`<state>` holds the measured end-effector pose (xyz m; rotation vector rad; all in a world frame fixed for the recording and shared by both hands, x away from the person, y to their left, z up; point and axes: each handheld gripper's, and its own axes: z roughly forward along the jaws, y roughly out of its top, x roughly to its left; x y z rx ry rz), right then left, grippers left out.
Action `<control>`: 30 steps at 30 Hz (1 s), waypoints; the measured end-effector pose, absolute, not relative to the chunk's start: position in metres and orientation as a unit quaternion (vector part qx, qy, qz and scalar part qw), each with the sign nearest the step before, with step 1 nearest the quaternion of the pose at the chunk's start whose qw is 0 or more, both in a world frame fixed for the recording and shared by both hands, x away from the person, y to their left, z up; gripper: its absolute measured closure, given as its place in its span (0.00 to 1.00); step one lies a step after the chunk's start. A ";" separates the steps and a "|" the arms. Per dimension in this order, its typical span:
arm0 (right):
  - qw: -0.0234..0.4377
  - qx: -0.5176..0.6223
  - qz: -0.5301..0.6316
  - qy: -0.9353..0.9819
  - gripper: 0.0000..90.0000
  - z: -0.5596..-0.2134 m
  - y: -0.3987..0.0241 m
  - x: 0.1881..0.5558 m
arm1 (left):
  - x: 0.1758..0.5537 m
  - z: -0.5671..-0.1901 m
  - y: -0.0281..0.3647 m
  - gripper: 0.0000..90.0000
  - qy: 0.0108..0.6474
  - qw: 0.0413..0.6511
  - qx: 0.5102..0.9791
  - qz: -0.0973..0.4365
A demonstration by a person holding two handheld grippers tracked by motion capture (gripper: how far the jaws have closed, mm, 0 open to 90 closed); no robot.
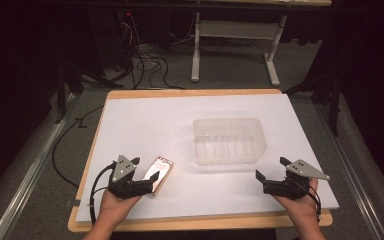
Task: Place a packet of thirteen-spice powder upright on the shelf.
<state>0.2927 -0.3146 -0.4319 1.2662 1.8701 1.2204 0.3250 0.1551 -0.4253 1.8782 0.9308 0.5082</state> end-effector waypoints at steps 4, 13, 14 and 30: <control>0.283 0.475 0.456 0.697 0.00 -0.432 -0.315 0.292 | 0.326 -0.425 0.155 0.20 0.381 0.474 0.767 0.202; 0.286 0.474 0.453 0.699 0.01 -0.432 -0.317 0.292 | 0.326 -0.424 0.155 0.20 0.386 0.477 0.765 0.197; 0.286 0.474 0.453 0.699 0.01 -0.432 -0.317 0.292 | 0.326 -0.424 0.155 0.20 0.386 0.477 0.765 0.197; 0.297 0.467 0.449 0.701 0.12 -0.434 -0.317 0.290 | 0.326 -0.425 0.155 0.19 0.386 0.474 0.766 0.198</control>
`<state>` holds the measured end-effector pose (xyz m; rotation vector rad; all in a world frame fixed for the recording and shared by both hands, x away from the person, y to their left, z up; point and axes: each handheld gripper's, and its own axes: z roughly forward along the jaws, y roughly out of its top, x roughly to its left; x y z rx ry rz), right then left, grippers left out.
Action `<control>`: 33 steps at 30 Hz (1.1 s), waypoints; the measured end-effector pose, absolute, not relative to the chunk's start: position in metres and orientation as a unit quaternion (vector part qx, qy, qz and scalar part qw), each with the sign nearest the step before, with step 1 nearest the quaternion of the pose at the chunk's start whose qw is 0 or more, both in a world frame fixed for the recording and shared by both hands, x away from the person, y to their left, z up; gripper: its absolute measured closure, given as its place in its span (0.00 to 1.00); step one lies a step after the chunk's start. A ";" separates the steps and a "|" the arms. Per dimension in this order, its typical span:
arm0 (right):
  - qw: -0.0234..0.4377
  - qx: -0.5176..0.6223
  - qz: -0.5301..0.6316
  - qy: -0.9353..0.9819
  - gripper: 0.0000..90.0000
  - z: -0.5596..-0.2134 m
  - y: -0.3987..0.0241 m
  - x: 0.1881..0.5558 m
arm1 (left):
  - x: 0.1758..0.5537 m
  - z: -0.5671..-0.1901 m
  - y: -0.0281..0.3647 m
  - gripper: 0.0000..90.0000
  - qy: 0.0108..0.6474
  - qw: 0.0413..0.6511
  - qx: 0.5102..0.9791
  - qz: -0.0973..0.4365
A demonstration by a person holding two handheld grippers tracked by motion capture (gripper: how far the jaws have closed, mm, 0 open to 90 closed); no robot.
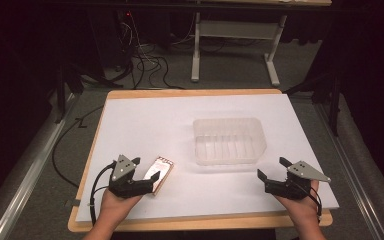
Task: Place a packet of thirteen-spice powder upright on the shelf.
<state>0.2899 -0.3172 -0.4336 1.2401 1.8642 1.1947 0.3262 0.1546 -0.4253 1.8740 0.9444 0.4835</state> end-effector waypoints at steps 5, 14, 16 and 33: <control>0.303 0.468 0.446 0.701 0.13 -0.432 -0.317 0.289 | 0.326 -0.426 0.154 0.19 0.385 0.467 0.770 0.201; 0.294 0.475 0.434 0.707 0.17 -0.430 -0.317 0.292 | 0.331 -0.430 0.153 0.17 0.395 0.443 0.780 0.200; 0.297 0.476 0.433 0.705 0.17 -0.429 -0.316 0.292 | 0.332 -0.432 0.152 0.17 0.400 0.433 0.784 0.198; 0.277 0.470 0.438 0.714 0.16 -0.426 -0.316 0.293 | 0.352 -0.428 0.142 0.17 0.418 0.348 0.824 0.158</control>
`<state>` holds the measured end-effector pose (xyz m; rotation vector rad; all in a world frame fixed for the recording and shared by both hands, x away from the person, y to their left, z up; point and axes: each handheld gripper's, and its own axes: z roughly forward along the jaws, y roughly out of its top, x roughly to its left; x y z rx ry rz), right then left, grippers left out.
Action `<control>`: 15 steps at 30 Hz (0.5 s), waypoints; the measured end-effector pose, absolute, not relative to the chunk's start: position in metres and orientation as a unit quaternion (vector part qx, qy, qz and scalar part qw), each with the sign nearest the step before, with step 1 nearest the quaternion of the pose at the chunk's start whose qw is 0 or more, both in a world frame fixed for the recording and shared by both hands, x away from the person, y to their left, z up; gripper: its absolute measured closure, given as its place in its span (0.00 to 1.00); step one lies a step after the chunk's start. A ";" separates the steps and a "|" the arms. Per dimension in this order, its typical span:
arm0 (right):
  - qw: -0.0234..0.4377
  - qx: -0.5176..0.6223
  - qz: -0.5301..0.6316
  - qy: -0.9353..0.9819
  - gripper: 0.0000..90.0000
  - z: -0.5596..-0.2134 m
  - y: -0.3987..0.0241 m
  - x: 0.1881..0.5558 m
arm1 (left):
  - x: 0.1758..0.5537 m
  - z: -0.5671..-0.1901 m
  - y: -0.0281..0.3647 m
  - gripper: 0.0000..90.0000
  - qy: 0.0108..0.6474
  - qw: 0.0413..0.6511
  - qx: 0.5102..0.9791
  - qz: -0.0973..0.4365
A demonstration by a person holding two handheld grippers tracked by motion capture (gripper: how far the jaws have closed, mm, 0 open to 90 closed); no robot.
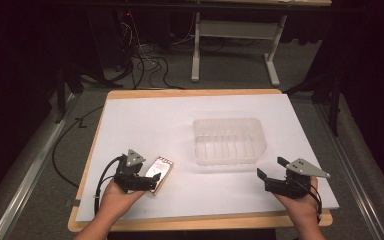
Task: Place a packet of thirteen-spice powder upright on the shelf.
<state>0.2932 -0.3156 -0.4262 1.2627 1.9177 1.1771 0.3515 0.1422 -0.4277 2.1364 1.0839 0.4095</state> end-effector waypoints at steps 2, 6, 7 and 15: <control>0.282 0.473 0.433 0.713 0.10 -0.427 -0.315 0.294 | 0.354 -0.426 0.141 0.16 0.420 0.335 0.829 0.156; 0.285 0.472 0.435 0.712 0.05 -0.428 -0.316 0.294 | 0.358 -0.423 0.138 0.14 0.423 0.314 0.838 0.146; 0.285 0.471 0.436 0.712 0.04 -0.428 -0.315 0.294 | 0.358 -0.423 0.137 0.13 0.421 0.307 0.841 0.147; 0.285 0.470 0.435 0.713 0.02 -0.430 -0.315 0.294 | 0.370 -0.418 0.131 0.09 0.426 0.261 0.857 0.128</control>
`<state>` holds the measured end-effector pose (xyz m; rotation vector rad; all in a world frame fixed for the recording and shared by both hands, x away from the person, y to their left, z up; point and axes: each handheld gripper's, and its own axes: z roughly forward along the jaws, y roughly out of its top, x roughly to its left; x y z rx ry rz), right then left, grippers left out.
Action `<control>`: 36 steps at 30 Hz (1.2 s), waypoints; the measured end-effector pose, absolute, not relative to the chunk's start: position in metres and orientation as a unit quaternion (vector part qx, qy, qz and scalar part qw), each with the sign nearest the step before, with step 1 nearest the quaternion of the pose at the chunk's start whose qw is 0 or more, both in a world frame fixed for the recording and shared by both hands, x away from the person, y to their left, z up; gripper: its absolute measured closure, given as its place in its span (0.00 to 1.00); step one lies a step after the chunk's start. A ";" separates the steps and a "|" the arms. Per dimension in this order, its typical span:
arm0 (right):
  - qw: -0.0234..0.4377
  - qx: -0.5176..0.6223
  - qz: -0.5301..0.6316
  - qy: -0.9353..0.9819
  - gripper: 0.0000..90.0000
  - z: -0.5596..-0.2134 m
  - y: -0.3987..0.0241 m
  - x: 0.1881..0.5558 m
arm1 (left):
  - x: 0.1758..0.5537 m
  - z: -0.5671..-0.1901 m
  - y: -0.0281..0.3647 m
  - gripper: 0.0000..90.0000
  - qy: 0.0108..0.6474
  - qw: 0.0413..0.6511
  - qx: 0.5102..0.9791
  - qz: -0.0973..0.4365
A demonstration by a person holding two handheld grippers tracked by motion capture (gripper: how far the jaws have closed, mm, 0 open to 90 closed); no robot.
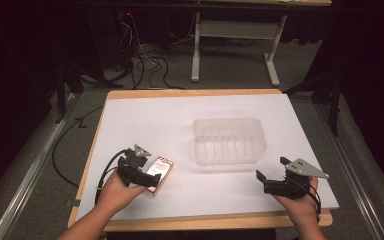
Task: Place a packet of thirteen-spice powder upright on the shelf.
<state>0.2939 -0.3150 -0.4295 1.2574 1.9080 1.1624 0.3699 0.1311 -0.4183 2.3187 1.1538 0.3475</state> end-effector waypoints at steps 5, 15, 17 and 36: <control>0.276 0.473 0.436 0.714 0.03 -0.431 -0.317 0.295 | 0.374 -0.418 0.126 0.06 0.426 0.234 0.867 0.114; 0.274 0.478 0.441 0.709 0.05 -0.431 -0.321 0.295 | 0.378 -0.428 0.111 0.05 0.419 0.160 0.889 0.090; 0.272 0.478 0.440 0.710 0.05 -0.432 -0.322 0.296 | 0.381 -0.427 0.106 0.05 0.419 0.143 0.893 0.083; 0.271 0.485 0.442 0.704 0.09 -0.432 -0.325 0.296 | 0.396 -0.444 0.091 0.02 0.430 0.067 0.899 0.040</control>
